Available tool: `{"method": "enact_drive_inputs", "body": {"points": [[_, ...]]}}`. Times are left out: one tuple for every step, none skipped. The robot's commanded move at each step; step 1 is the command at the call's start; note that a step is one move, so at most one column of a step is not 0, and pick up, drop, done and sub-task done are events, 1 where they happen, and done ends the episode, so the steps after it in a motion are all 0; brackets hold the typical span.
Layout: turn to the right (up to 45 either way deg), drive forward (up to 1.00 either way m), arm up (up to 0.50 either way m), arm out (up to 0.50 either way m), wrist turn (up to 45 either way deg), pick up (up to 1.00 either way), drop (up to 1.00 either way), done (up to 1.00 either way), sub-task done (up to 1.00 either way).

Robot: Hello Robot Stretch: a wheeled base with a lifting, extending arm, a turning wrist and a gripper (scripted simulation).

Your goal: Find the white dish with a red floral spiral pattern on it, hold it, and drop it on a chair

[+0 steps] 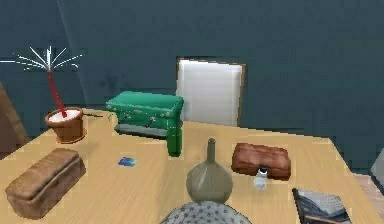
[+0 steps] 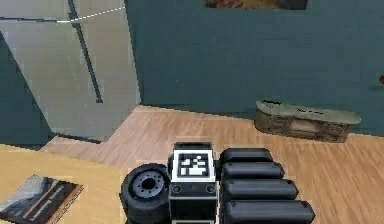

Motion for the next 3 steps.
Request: {"method": "enact_drive_inputs", "body": {"points": [[9.0, 0.0, 0.0, 0.0, 0.0, 0.0, 0.0, 0.0, 0.0], [-45.0, 0.0, 0.0, 0.0, 0.0, 0.0, 0.0, 0.0, 0.0], [-45.0, 0.0, 0.0, 0.0, 0.0, 0.0, 0.0, 0.0, 0.0]]}}
